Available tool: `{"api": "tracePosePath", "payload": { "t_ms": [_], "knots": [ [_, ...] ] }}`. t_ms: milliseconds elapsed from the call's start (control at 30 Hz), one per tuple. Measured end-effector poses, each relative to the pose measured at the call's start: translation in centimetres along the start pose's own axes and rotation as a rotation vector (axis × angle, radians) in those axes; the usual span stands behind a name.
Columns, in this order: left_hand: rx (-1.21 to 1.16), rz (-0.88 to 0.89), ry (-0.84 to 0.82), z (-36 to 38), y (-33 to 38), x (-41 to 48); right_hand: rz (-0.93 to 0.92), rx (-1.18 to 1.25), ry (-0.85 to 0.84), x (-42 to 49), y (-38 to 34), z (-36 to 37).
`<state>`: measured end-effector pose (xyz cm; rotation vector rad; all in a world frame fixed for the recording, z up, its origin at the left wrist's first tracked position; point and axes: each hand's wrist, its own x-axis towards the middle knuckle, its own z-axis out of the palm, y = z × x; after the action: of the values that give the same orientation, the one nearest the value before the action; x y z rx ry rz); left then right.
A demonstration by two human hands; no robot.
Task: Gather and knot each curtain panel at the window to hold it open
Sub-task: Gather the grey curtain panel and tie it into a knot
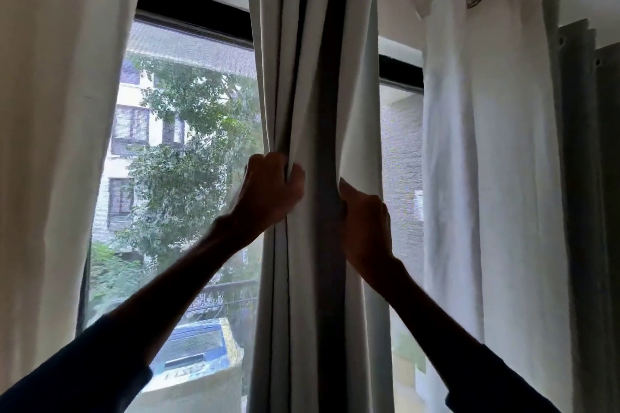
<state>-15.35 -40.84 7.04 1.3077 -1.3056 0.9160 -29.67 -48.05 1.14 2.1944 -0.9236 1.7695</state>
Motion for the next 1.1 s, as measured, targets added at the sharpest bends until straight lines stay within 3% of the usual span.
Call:
{"api": "tracePosePath", "payload": {
  "t_ms": [167,300,567,800,967,1100],
  "knots": [
    [-0.037,0.066,0.008,0.7,1.1,-1.1,-0.081,0.141,0.011,-0.5,-2.2,0.0],
    [-0.101,0.026,-0.168,0.9,1.3,-1.7,-0.131,0.065,0.06,-1.2,-4.3,-0.5],
    [-0.18,0.171,-0.135,0.8,0.6,-3.6,-0.143,0.104,-0.019,-2.8,-3.9,-0.1],
    [-0.158,0.22,0.075,1.2,-0.2,-4.6,-0.144,0.117,0.001,-3.2,-3.2,-0.8],
    [-0.015,0.222,0.169,1.3,0.9,-4.9,-0.151,0.127,0.0,-3.5,-2.9,-0.7],
    [-0.17,0.048,0.013,0.7,2.7,-4.2,-0.239,0.102,0.053,-3.8,-3.0,-0.4]
  ]
}}
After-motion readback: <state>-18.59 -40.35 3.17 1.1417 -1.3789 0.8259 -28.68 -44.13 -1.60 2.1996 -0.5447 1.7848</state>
